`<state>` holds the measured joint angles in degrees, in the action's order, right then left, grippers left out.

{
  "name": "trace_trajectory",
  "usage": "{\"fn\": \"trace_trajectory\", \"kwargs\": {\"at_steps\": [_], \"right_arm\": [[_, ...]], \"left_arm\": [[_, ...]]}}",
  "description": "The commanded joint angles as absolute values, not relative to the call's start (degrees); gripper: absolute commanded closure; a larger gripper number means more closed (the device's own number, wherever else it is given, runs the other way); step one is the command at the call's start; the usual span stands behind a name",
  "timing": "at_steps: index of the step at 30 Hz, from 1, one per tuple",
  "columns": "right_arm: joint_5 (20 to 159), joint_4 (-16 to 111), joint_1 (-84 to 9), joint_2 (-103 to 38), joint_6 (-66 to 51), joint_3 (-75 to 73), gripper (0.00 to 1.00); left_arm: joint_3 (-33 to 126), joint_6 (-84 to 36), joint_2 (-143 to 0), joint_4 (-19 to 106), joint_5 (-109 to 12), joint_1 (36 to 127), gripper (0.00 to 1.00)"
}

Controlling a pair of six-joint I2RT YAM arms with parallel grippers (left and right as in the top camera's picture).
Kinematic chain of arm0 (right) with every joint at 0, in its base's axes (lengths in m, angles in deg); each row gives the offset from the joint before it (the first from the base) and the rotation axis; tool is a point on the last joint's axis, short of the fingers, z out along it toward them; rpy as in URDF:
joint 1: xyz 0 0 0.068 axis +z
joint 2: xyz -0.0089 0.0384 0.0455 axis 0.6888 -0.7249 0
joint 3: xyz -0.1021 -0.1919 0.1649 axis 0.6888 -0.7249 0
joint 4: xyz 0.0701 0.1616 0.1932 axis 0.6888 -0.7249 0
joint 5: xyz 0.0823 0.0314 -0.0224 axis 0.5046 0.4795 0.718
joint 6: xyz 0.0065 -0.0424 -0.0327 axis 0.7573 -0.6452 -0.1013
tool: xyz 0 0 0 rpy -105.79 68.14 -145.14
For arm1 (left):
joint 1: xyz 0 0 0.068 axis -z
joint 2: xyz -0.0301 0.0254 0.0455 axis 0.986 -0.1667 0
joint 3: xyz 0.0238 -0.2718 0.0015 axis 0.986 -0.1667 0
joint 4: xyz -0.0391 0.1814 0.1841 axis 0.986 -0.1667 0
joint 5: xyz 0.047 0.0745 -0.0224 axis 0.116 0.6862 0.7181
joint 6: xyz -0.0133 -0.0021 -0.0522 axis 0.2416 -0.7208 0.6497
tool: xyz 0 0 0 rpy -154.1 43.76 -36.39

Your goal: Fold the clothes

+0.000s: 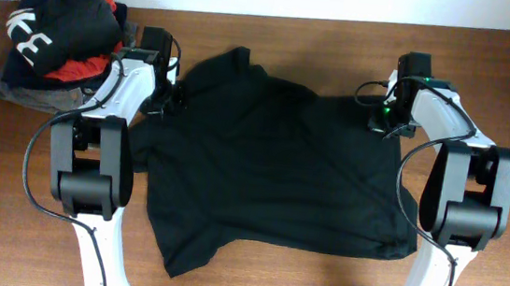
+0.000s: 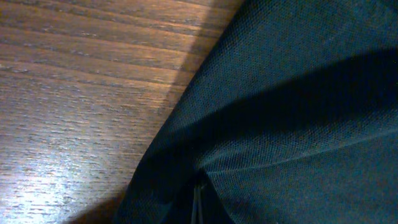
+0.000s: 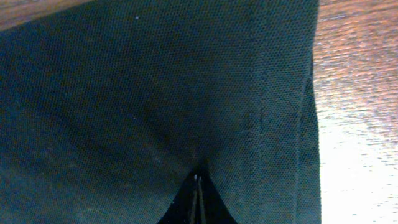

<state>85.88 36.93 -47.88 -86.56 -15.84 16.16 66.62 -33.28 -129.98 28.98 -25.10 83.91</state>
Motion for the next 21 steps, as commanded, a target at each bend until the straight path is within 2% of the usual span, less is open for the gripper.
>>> {"fn": "trace_trajectory", "kwargs": {"at_steps": [1, 11, 21], "right_arm": [[83.4, 36.9, -50.2, -90.3, -16.3, 16.3, 0.96], [81.6, 37.2, -56.1, -91.0, -16.8, 16.3, 0.96], [80.5, 39.0, -56.8, -91.0, -16.9, 17.7, 0.96]], "left_arm": [[66.7, -34.4, -132.4, 29.5, -22.6, 83.0, 0.99], [66.7, -34.4, -132.9, 30.0, -20.1, 82.8, 0.99], [66.9, -34.4, -132.9, 32.2, -20.1, 82.9, 0.99]]}}
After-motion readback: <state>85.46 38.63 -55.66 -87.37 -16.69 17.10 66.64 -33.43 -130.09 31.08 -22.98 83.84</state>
